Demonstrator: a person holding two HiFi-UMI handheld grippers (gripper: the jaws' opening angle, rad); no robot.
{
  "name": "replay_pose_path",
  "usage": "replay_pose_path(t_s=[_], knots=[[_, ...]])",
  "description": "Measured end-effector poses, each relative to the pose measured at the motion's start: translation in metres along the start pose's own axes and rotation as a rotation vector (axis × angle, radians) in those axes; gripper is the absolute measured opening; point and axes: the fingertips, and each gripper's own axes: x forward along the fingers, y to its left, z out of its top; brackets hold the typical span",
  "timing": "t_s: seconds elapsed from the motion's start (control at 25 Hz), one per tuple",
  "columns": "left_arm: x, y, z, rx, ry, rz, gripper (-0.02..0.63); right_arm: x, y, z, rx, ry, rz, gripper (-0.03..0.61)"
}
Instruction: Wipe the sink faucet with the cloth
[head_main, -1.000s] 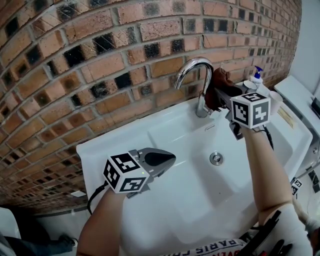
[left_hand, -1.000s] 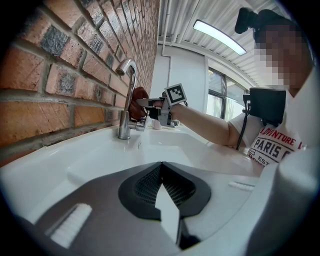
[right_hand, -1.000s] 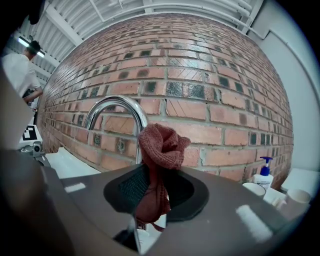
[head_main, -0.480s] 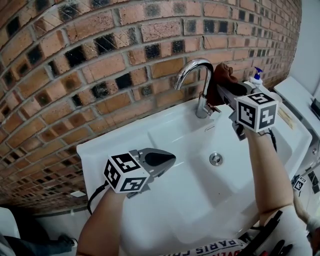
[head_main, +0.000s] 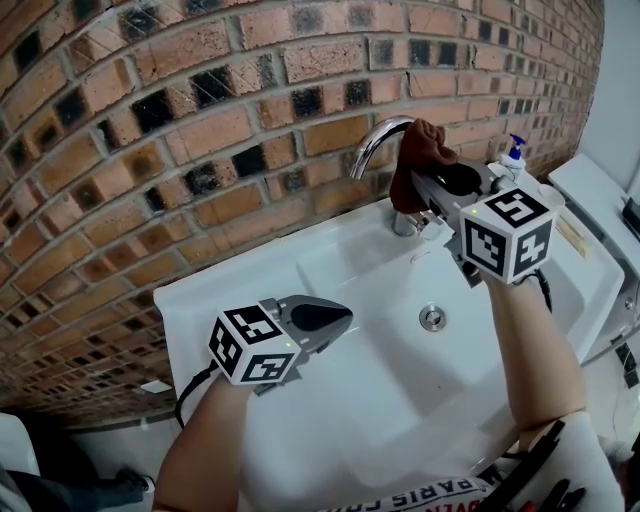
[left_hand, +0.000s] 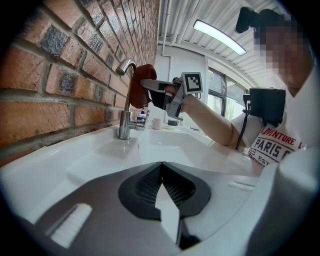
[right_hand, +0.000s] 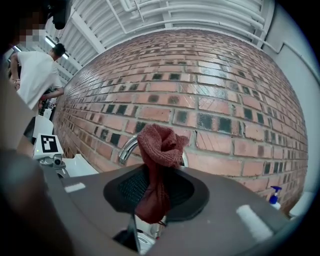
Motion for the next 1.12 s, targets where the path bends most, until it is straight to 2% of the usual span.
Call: replay_pose_path(t_s=[0.4,0.6,1.12], knots=[[0.0,0.0,0.0,0.0,0.0,0.001,0.0,0.026,0.006,-0.052,-0.009,0.142,0.04,0.091],[0.0,0.0,0.0,0.002,0.0,0.001,0.0,0.033,0.0,-0.073,-0.005,0.204,0.032,0.092],[0.0,0.001,0.0,0.0,-0.001,0.001,0.0,0.035,-0.01,-0.067,0.037,0.201,-0.007,0.091]])
